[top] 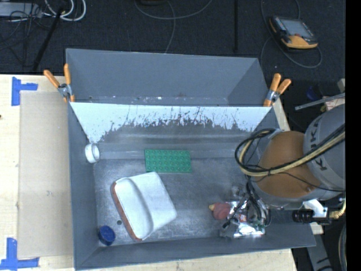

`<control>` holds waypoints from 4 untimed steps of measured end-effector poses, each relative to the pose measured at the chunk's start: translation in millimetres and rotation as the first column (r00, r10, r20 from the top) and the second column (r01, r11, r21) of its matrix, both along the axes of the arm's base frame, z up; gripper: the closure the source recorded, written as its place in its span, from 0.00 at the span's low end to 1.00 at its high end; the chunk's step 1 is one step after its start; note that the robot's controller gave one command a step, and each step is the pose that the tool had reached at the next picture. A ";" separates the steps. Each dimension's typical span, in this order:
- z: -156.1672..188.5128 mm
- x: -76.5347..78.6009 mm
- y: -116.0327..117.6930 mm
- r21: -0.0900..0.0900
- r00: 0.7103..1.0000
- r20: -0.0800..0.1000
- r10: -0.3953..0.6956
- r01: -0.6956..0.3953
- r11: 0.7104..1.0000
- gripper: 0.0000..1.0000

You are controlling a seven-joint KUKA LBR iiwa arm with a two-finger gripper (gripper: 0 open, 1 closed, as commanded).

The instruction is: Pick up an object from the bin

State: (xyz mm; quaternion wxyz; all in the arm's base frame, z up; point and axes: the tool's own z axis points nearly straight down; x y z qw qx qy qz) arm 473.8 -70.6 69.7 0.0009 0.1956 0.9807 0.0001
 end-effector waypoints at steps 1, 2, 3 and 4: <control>0.3 -2.3 -0.2 -0.001 1.000 0.003 -0.020 0.020 1.000 0.00; -0.1 -3.5 -10.0 0.000 0.997 0.000 -0.083 0.083 0.997 0.00; -0.4 -1.8 3.1 0.000 0.986 -0.003 -0.164 0.164 0.986 0.00; -0.4 2.3 2.0 0.000 0.986 -0.002 -0.166 0.166 0.986 0.00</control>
Offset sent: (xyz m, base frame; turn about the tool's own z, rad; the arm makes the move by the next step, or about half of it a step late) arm -0.0041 -0.0001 0.0003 0.0225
